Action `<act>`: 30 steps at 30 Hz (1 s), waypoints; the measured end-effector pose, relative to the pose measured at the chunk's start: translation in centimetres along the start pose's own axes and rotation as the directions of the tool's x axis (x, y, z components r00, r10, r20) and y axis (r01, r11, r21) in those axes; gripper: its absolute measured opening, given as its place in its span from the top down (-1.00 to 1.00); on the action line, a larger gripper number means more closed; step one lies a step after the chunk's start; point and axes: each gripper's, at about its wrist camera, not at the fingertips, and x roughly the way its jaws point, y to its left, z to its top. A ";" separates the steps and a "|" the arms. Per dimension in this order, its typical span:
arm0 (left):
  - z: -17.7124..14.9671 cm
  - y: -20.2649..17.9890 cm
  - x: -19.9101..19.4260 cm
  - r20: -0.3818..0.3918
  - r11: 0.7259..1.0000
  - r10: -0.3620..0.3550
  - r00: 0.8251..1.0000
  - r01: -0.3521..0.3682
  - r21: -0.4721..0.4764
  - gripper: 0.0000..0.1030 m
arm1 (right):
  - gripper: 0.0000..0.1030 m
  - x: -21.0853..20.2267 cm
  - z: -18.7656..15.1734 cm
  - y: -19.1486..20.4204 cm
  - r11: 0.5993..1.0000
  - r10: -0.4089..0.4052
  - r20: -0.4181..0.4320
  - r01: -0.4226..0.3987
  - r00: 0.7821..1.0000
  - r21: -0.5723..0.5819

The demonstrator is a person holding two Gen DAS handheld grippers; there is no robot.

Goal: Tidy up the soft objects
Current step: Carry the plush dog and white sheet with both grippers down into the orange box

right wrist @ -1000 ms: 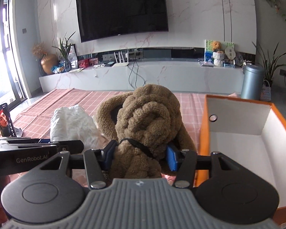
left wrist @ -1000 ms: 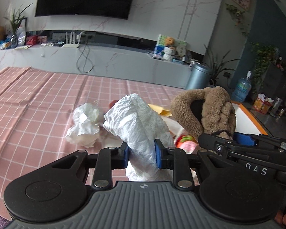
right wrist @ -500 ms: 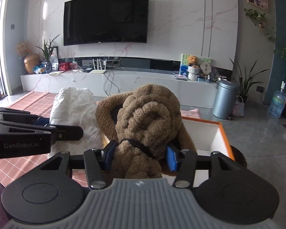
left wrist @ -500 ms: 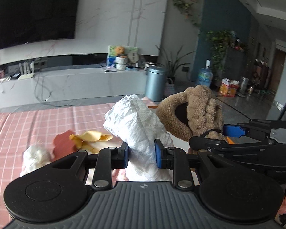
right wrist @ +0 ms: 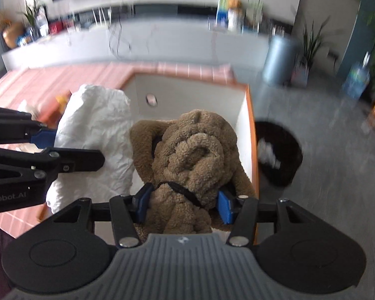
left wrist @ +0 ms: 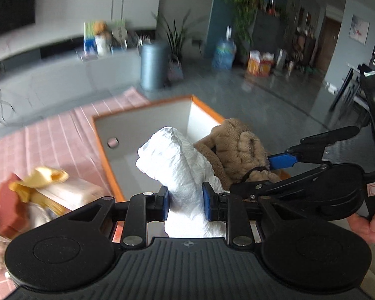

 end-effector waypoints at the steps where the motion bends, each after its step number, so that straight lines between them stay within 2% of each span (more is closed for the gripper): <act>1: 0.2 0.1 1.0 -0.029 1.000 -0.010 1.000 0.010 -0.006 0.44 | -0.04 0.8 0.1 -0.5 1.000 0.012 -0.034 -0.012 0.999 0.003; 7: 0.3 0.2 5.4 -0.188 0.999 -0.023 0.982 0.031 0.040 0.44 | -0.04 4.8 0.4 -1.2 0.998 0.043 -0.192 -0.051 0.980 -0.035; 11: 0.2 -0.3 7.6 -0.285 0.996 0.001 0.959 0.024 0.084 0.42 | -0.05 5.8 0.6 -0.2 0.991 0.012 -0.226 -0.042 0.974 -0.127; 13: -0.1 -0.5 8.0 -0.310 0.995 0.013 0.951 0.019 0.100 0.40 | -0.05 6.2 0.8 0.3 0.985 0.000 -0.251 -0.043 0.968 -0.164; 17: -0.3 -1.0 8.4 -0.347 0.988 0.047 0.937 0.008 0.157 0.37 | -0.10 6.8 0.7 1.2 0.980 0.004 -0.316 -0.067 0.949 -0.189; 21: -0.3 -1.6 8.9 -0.365 0.977 0.086 0.927 -0.006 0.215 0.24 | -0.12 7.9 0.7 1.4 0.977 -0.012 -0.352 -0.063 0.936 -0.201; 27: -0.8 -2.2 8.7 -0.350 0.969 0.103 0.931 -0.015 0.245 0.01 | -0.20 8.0 0.3 1.8 0.973 -0.013 -0.368 -0.073 0.930 -0.219; 30: 0.3 -1.4 9.3 -0.343 0.971 0.098 0.934 -0.014 0.240 -0.06 | -0.26 7.5 0.4 2.2 0.969 -0.019 -0.361 -0.071 0.932 -0.235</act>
